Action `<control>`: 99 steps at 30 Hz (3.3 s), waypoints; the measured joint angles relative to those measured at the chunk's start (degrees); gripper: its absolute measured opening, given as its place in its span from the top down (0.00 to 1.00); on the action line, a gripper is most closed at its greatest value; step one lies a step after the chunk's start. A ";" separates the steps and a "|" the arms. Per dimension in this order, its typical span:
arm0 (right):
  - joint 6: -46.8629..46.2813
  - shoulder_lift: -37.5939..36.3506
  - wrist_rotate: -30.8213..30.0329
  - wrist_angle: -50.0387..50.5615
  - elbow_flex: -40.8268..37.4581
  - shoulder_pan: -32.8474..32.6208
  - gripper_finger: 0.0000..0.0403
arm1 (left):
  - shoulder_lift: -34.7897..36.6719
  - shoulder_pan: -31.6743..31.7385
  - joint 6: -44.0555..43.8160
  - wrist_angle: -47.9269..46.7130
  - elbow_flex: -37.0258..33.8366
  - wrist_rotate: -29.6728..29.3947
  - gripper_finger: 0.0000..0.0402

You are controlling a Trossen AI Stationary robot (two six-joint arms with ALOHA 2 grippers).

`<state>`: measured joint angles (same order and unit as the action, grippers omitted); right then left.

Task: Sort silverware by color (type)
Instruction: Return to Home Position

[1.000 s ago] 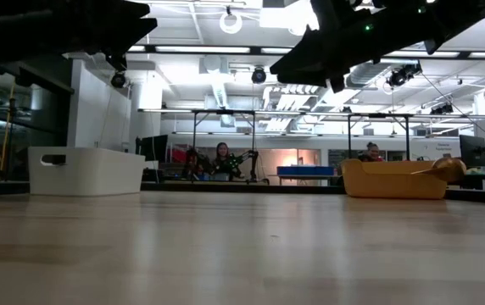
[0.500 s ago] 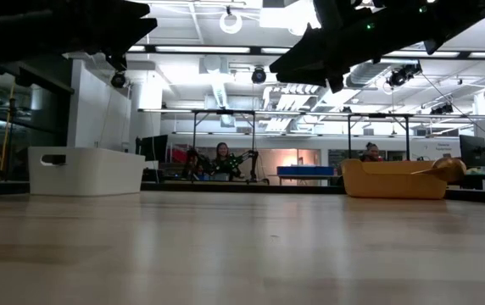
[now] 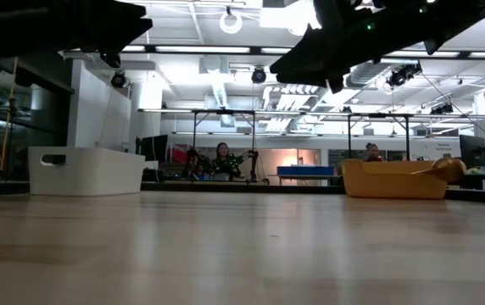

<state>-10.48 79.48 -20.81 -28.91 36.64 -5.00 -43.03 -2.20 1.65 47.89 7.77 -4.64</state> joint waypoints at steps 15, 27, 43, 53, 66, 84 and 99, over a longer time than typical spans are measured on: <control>-2.58 0.00 1.83 4.34 0.00 -0.01 0.65 | 28.79 -0.01 8.09 -25.71 -4.28 2.37 0.75; -2.56 0.00 1.81 4.28 0.00 0.14 0.65 | 36.29 -0.01 9.47 -35.52 -6.89 7.10 0.99; -2.35 0.00 1.77 4.28 0.00 0.14 0.65 | 37.31 0.05 7.45 -47.54 -7.08 4.28 1.00; -2.34 0.00 1.72 4.28 0.00 0.14 0.65 | 37.31 0.07 7.58 -47.53 -7.08 3.72 1.00; -1.86 0.00 1.59 4.27 0.00 0.14 0.65 | 37.29 0.07 7.55 -47.53 -7.06 3.74 1.00; -3.98 0.00 1.80 4.28 0.00 0.14 0.65 | 37.25 0.07 6.97 -47.53 -7.03 3.93 1.00; -3.56 -0.01 1.79 3.80 0.00 0.14 0.65 | 37.25 0.07 4.91 -47.53 -7.03 3.76 1.00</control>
<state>-14.04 79.47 -19.03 -25.11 36.64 -4.86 -5.78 -2.13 6.56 0.36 0.73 -0.89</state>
